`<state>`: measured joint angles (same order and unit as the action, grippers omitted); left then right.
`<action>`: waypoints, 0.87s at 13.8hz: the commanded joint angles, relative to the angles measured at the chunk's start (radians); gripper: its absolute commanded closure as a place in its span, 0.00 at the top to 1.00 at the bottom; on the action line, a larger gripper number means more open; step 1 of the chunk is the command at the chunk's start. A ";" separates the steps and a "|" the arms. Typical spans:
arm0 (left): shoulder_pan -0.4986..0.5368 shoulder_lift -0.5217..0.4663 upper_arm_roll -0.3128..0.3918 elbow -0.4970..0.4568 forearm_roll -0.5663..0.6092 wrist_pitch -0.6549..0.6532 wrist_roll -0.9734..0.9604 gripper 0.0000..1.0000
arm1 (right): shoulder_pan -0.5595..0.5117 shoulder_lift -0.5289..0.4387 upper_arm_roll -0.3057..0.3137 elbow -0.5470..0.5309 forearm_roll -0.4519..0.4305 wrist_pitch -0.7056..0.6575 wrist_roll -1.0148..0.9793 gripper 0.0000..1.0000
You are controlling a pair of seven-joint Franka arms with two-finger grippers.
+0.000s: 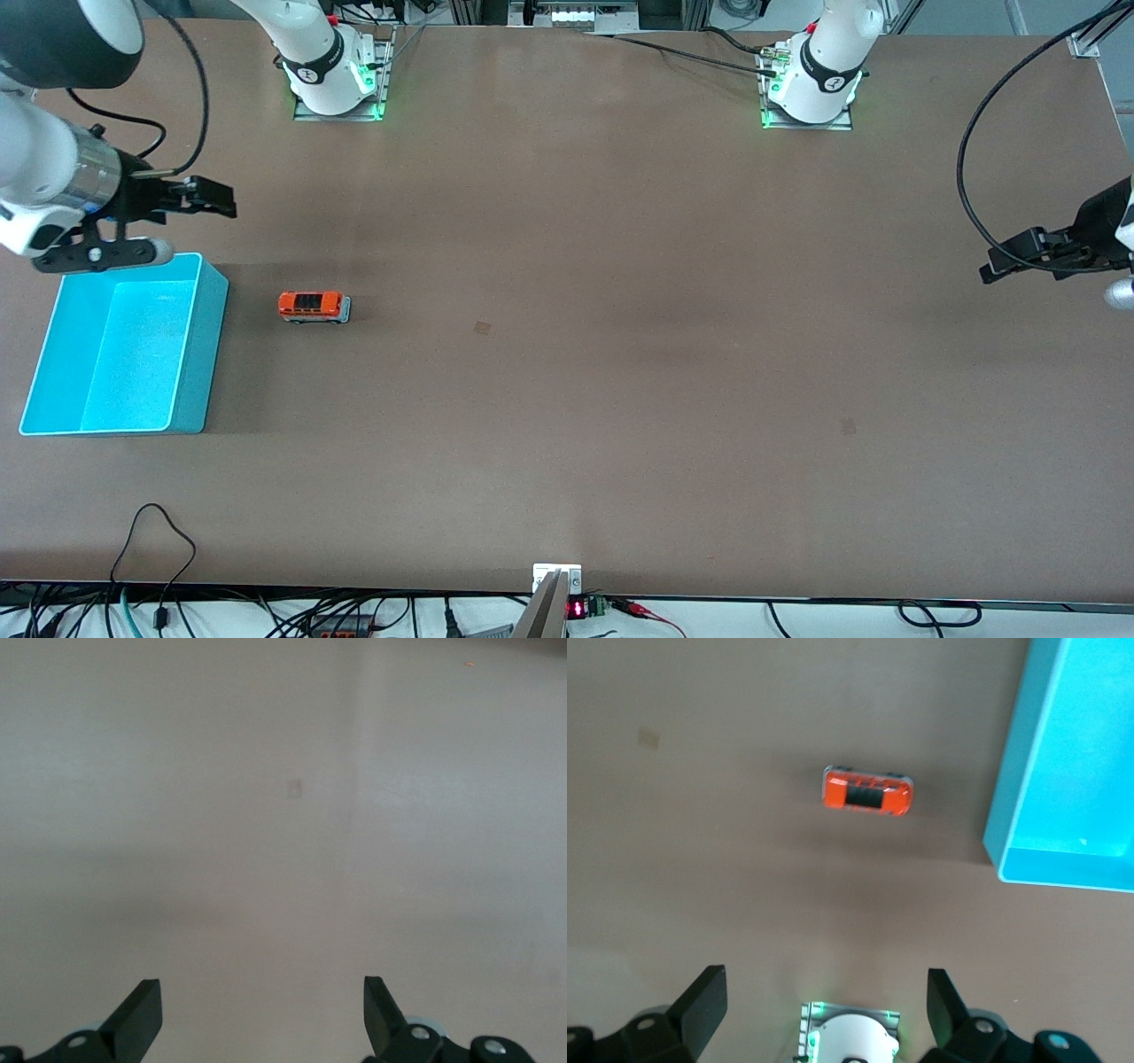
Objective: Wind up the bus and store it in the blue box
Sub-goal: 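Move the right gripper down over the stopped bus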
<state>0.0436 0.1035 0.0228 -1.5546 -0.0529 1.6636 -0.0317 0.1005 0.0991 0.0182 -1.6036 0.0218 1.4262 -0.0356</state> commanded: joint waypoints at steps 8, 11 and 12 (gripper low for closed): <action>-0.002 -0.071 -0.030 -0.122 -0.042 0.119 -0.030 1.00 | -0.199 -0.144 0.243 -0.527 -0.039 0.534 -0.928 1.00; -0.001 -0.087 -0.035 -0.125 0.004 0.088 -0.025 1.00 | -0.243 -0.081 0.243 -0.625 -0.040 0.708 -1.154 1.00; -0.001 -0.087 -0.037 -0.119 0.004 0.055 -0.025 1.00 | -0.249 -0.069 0.243 -0.668 -0.040 0.791 -1.225 1.00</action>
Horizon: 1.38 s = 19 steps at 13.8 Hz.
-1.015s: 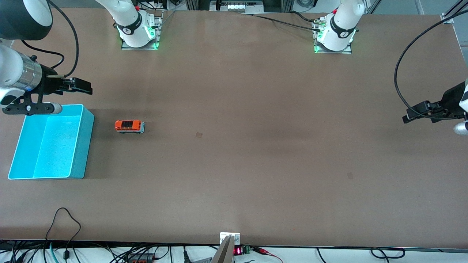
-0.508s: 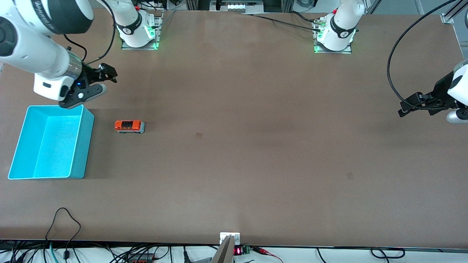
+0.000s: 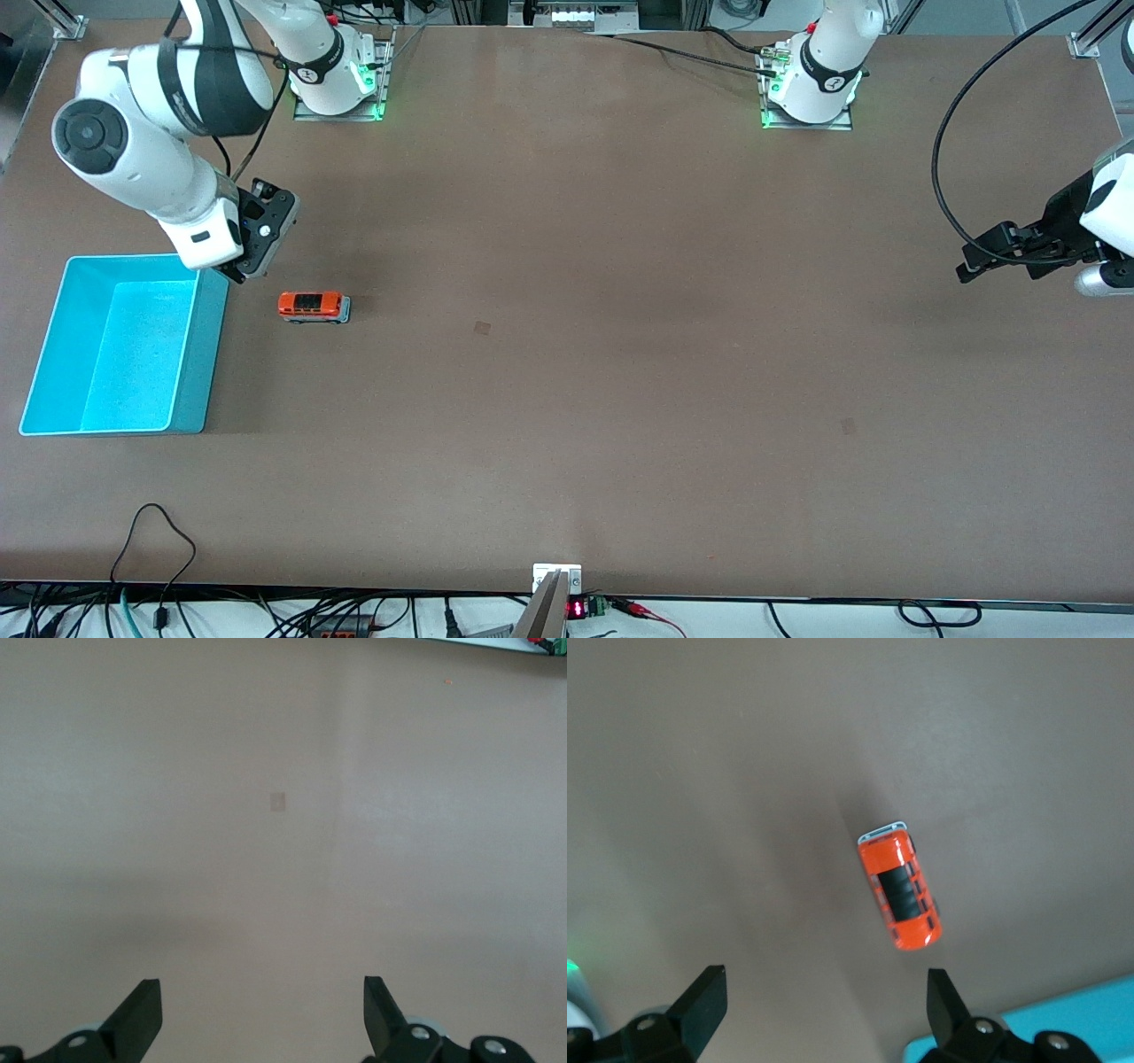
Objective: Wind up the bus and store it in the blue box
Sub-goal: 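Move the right gripper down over the stopped bus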
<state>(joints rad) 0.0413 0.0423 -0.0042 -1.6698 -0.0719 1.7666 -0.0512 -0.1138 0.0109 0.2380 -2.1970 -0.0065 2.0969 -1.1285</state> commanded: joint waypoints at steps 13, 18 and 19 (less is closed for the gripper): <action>0.003 -0.015 -0.008 0.036 0.029 -0.058 -0.015 1.00 | -0.053 0.227 0.023 -0.138 -0.185 0.439 -0.275 1.00; 0.012 -0.024 -0.004 0.031 0.041 -0.104 -0.007 1.00 | -0.053 0.283 0.023 -0.136 -0.188 0.518 -0.275 1.00; 0.012 -0.027 -0.005 0.027 0.041 -0.105 0.005 1.00 | -0.055 0.293 0.023 -0.136 -0.188 0.532 -0.275 1.00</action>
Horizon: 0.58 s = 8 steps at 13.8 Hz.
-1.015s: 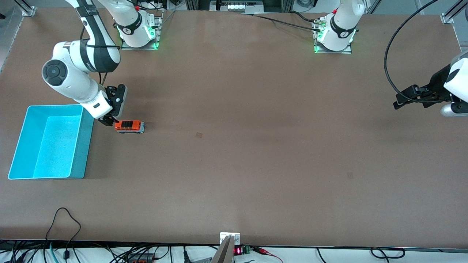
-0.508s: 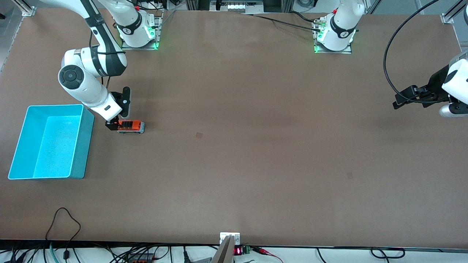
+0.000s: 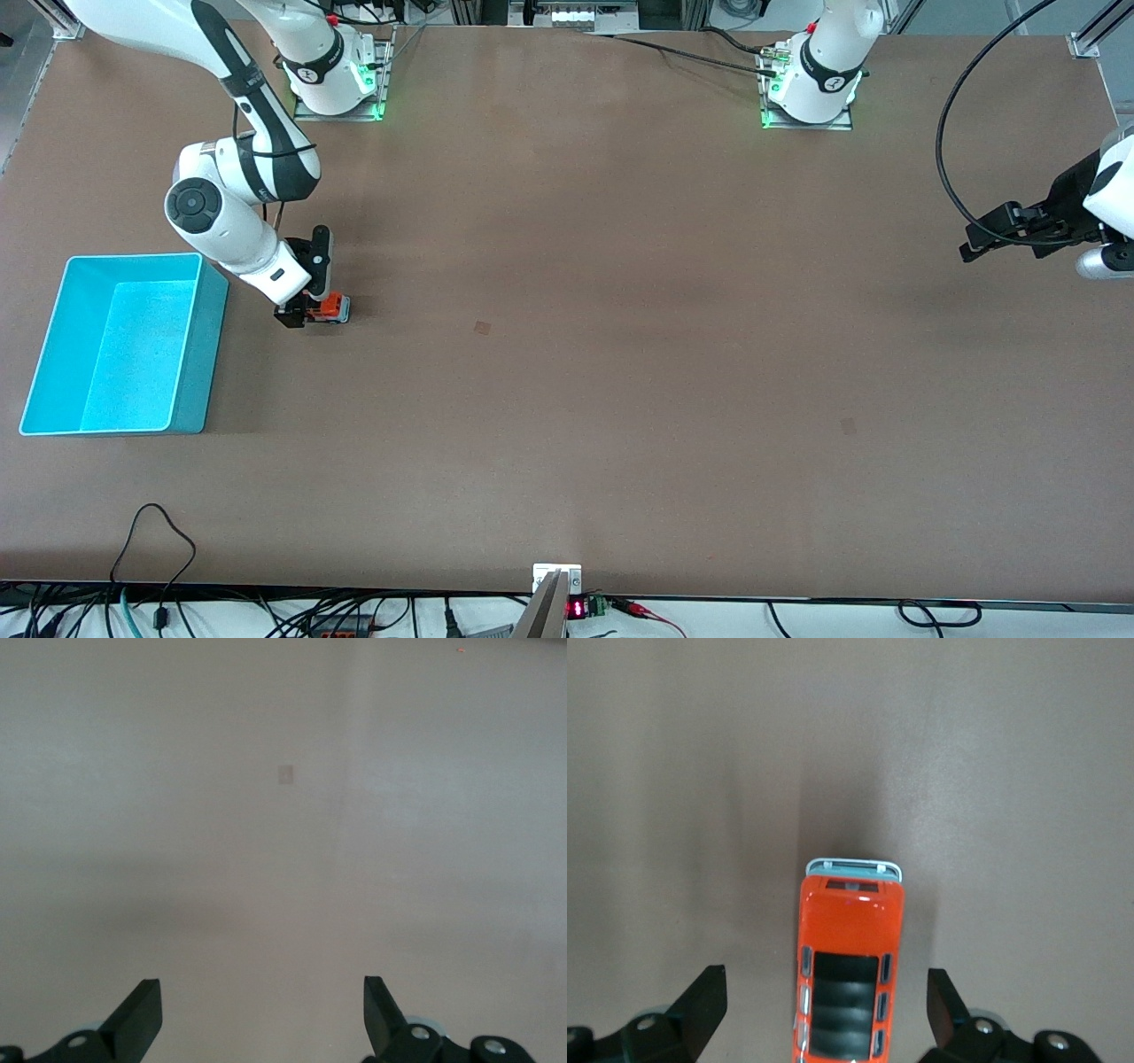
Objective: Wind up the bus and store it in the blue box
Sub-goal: 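Close the right gripper on the orange bus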
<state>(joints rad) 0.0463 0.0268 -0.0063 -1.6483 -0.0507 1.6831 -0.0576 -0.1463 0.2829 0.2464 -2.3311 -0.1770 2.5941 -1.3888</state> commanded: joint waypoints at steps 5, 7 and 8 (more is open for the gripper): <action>0.009 -0.030 -0.006 -0.001 0.020 -0.022 0.062 1.00 | -0.026 0.041 0.013 -0.002 -0.018 0.052 -0.015 1.00; 0.009 -0.031 -0.004 -0.004 0.020 -0.022 0.062 1.00 | -0.026 0.041 0.013 0.001 -0.016 0.052 -0.015 0.99; 0.009 -0.031 -0.004 -0.002 0.020 -0.022 0.062 1.00 | -0.026 0.041 0.011 0.001 -0.018 0.052 -0.015 0.87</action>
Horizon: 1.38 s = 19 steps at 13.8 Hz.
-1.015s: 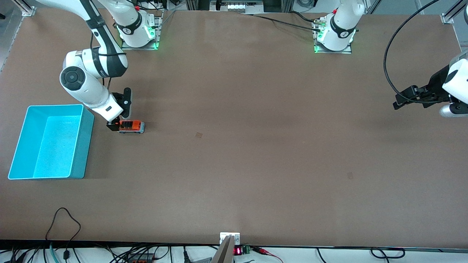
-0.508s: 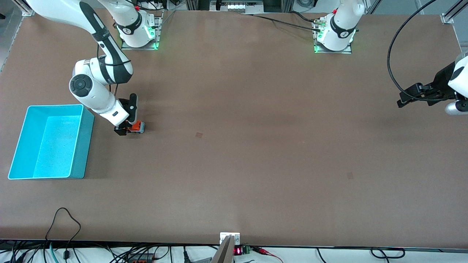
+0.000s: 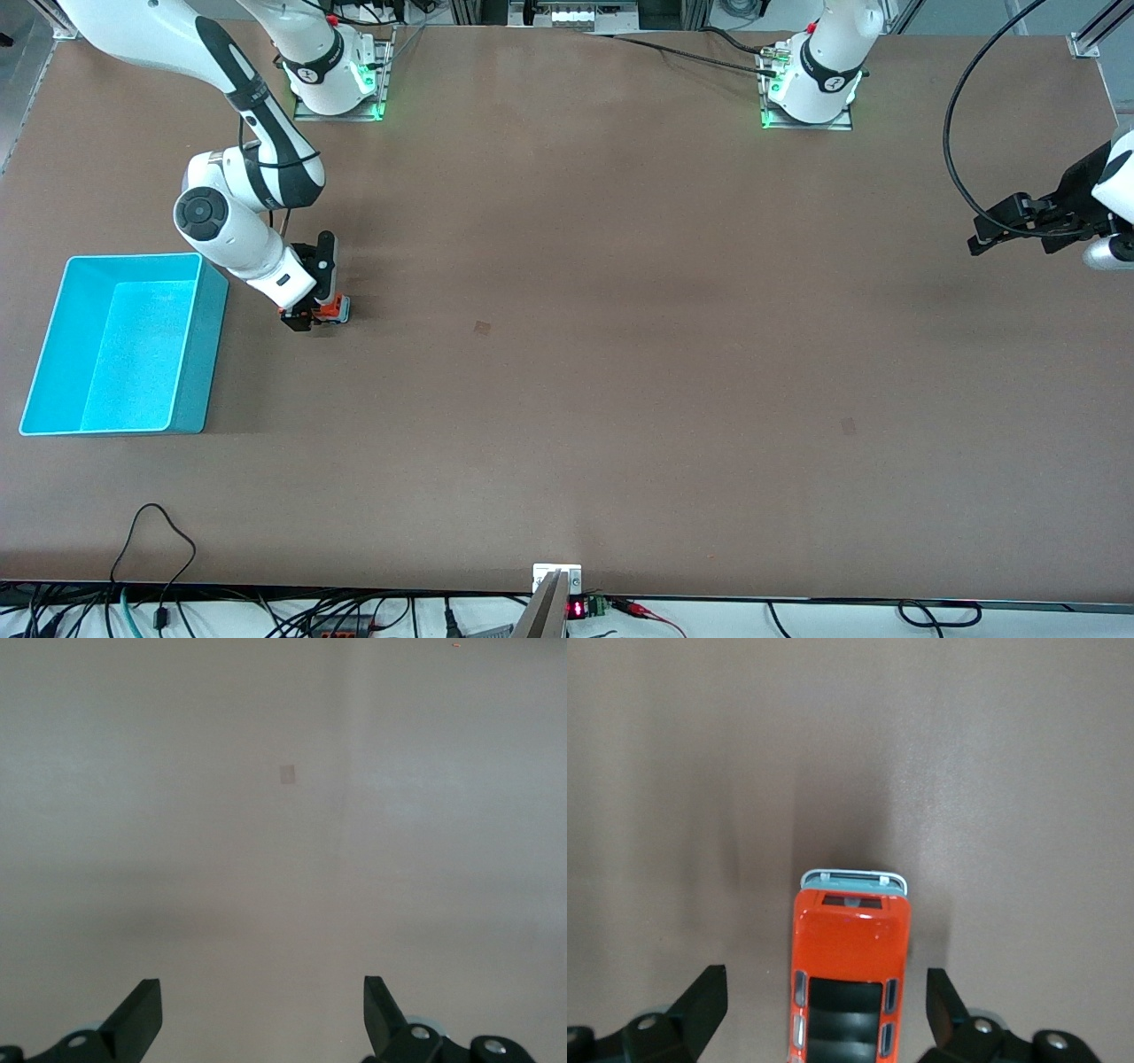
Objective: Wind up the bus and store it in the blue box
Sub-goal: 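Close the right gripper on the orange bus, then lift the bus with the right gripper and carry it into the box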
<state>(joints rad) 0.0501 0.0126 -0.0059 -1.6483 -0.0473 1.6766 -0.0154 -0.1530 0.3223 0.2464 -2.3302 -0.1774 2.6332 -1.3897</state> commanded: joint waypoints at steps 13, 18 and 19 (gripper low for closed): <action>0.005 -0.017 -0.005 -0.002 0.015 -0.006 0.020 1.00 | -0.001 -0.146 0.013 0.090 -0.001 -0.114 0.591 0.00; 0.002 -0.017 -0.006 -0.002 0.015 -0.011 0.020 1.00 | -0.002 -0.200 -0.140 0.257 0.001 -0.377 0.852 0.00; 0.002 -0.017 -0.006 -0.002 0.015 -0.009 0.020 1.00 | 0.001 -0.195 -0.168 0.305 0.003 -0.459 0.883 0.00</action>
<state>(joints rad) 0.0492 0.0089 -0.0072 -1.6486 -0.0472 1.6749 -0.0132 -0.1545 0.1128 0.1353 -2.1097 -0.1762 2.2937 -0.5758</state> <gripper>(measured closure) 0.000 0.489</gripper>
